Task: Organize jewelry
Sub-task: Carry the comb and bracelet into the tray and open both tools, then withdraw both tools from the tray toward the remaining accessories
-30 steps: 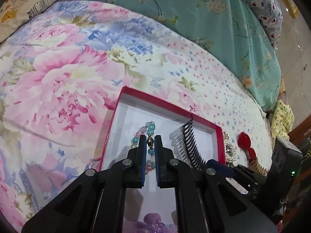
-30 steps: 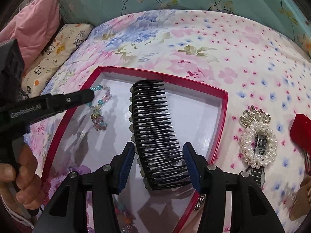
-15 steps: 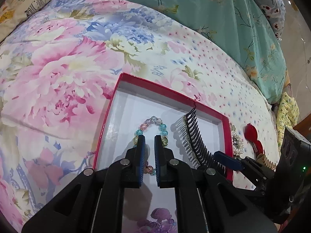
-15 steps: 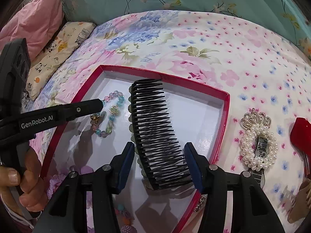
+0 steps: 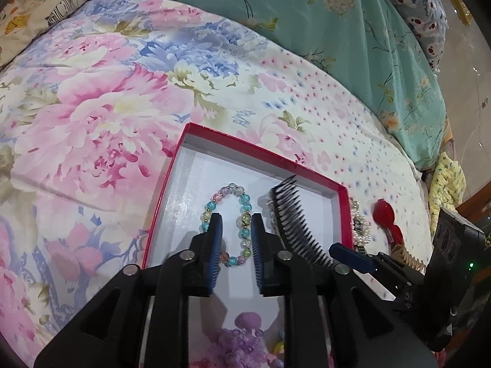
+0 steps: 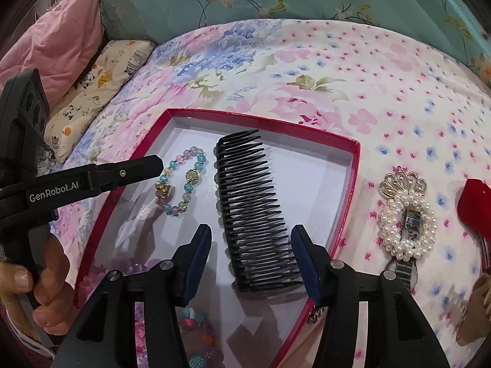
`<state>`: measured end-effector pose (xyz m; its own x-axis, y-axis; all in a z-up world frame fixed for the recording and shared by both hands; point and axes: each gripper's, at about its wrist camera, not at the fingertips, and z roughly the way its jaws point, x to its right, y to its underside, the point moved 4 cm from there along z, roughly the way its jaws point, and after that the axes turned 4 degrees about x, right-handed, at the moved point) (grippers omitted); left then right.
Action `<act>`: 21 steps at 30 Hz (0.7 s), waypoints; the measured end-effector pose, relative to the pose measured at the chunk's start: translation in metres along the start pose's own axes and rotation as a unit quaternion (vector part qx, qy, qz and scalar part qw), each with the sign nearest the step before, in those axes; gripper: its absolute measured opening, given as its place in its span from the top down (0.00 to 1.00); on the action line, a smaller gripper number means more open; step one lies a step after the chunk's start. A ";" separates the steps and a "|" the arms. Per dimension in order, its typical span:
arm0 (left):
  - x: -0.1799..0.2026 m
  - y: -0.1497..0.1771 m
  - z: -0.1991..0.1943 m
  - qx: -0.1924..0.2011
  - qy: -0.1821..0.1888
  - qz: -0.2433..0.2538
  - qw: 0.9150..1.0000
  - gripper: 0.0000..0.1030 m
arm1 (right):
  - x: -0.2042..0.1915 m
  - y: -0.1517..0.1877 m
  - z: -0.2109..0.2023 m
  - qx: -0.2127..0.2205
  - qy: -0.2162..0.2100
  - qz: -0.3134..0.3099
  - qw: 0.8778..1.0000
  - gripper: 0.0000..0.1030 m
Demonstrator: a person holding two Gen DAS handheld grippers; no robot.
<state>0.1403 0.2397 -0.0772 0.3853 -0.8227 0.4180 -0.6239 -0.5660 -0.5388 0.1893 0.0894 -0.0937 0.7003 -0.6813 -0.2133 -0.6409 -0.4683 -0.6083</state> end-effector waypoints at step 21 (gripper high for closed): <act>0.054 0.062 -0.058 -0.005 0.048 0.005 0.999 0.54 | 0.047 0.075 -0.131 0.065 -0.033 0.119 0.990 0.41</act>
<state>0.0824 0.1631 -0.0456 0.3120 -0.8191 0.4814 -0.6337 -0.5569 -0.5369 0.1329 -0.0516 -0.0488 0.5555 -0.7239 -0.4092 -0.7477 -0.2196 -0.6267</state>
